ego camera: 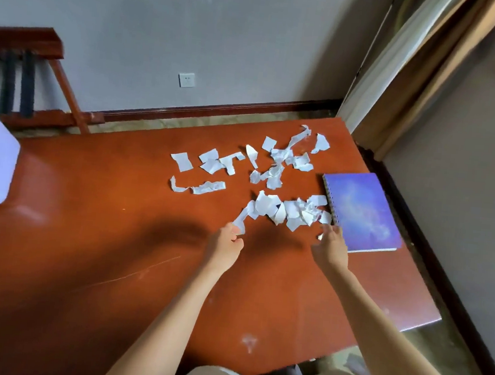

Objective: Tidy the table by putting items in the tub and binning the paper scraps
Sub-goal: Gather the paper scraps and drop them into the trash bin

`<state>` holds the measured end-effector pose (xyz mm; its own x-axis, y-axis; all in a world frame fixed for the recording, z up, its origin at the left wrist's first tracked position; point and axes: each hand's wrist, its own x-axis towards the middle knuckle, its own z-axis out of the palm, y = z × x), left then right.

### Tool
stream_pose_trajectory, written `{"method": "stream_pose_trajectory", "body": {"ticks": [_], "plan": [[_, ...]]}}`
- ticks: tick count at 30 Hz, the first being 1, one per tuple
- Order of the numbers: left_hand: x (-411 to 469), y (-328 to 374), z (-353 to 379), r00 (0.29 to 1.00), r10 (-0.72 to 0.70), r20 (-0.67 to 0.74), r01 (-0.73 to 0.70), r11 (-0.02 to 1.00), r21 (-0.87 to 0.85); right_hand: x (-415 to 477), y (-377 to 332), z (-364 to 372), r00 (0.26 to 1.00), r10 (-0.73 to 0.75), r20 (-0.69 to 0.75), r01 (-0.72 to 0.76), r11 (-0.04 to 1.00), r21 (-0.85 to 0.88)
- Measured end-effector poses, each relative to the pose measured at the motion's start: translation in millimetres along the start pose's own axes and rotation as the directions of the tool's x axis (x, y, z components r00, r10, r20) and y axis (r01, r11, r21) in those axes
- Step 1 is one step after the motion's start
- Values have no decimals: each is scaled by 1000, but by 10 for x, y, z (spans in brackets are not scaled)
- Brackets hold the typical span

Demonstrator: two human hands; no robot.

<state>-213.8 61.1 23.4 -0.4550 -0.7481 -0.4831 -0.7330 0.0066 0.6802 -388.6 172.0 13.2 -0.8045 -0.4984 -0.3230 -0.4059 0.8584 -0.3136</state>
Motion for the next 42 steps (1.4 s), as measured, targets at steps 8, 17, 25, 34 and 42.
{"method": "stream_pose_trajectory", "body": {"ticks": [8,17,25,34,42], "plan": [[236,638,678,986,-156,-65,153,987,-46,520,536,-80,954,-198,227,238,957,-167],[494,760,804,984,-111,-140,120,991,59,975,399,-166,932,-330,147,324,944,66],[867,812,833,985,-70,-155,129,901,414,1316,104,-321,902,-255,349,316,940,-131],[1091,794,907,987,-110,-119,138,956,259,1199,-150,-116,879,-147,453,185,982,-39],[1125,755,930,991,-98,-95,113,978,175,1080,-226,9,875,-232,425,256,967,1]]}}
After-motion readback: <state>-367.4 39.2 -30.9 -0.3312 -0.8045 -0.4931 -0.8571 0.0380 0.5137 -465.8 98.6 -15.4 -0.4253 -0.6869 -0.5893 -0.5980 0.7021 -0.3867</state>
